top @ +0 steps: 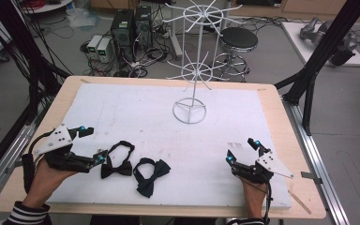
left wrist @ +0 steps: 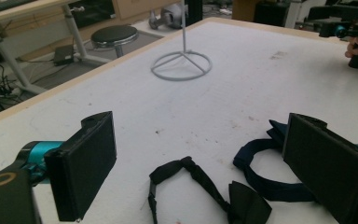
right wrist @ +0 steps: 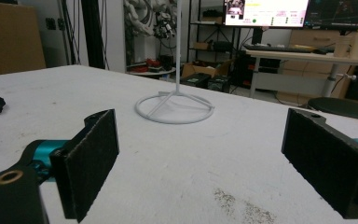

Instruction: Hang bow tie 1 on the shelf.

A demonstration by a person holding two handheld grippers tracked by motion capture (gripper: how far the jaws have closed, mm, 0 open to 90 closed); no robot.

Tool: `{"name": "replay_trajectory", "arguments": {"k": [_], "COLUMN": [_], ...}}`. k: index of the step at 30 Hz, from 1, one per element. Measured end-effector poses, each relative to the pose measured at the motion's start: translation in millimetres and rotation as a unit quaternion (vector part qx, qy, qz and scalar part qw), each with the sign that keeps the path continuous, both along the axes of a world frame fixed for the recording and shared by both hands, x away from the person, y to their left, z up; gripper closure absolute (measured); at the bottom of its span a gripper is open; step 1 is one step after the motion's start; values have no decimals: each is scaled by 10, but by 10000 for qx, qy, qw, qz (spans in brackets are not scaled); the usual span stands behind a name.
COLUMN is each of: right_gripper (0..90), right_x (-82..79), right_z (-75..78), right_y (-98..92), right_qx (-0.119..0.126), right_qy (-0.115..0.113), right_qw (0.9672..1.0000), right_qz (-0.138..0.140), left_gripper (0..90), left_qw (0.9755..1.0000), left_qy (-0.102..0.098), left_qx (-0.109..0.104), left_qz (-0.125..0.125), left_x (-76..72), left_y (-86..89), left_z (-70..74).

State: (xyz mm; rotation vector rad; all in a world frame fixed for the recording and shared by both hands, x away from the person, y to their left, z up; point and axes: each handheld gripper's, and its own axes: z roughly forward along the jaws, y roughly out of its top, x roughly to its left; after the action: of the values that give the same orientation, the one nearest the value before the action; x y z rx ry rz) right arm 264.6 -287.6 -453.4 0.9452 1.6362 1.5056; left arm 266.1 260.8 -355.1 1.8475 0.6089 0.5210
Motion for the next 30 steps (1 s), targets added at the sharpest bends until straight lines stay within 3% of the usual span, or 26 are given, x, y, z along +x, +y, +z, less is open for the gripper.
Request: {"name": "replay_trajectory", "arguments": {"k": [7,16,30], "right_gripper": [104,104,104], "right_x": [2,-3,-3], "right_z": [-1,-1,-2], "right_y": [-5,0,-7], "right_qx": [-1,6,37], "right_qy": [-21,-7,-13], "right_qw": [10000,10000,10000], "right_qz": [-1,2,3], "left_gripper": [102,102,102], "left_qw": [9988,9959,9901], "left_qy": [202,417,665], "left_qx": [380,595,870], "left_qz": [-247,-537,-879], "left_x": [-33,-53,-4], "left_y": [-170,-399,-750], "left_z": [29,55,-42]}}
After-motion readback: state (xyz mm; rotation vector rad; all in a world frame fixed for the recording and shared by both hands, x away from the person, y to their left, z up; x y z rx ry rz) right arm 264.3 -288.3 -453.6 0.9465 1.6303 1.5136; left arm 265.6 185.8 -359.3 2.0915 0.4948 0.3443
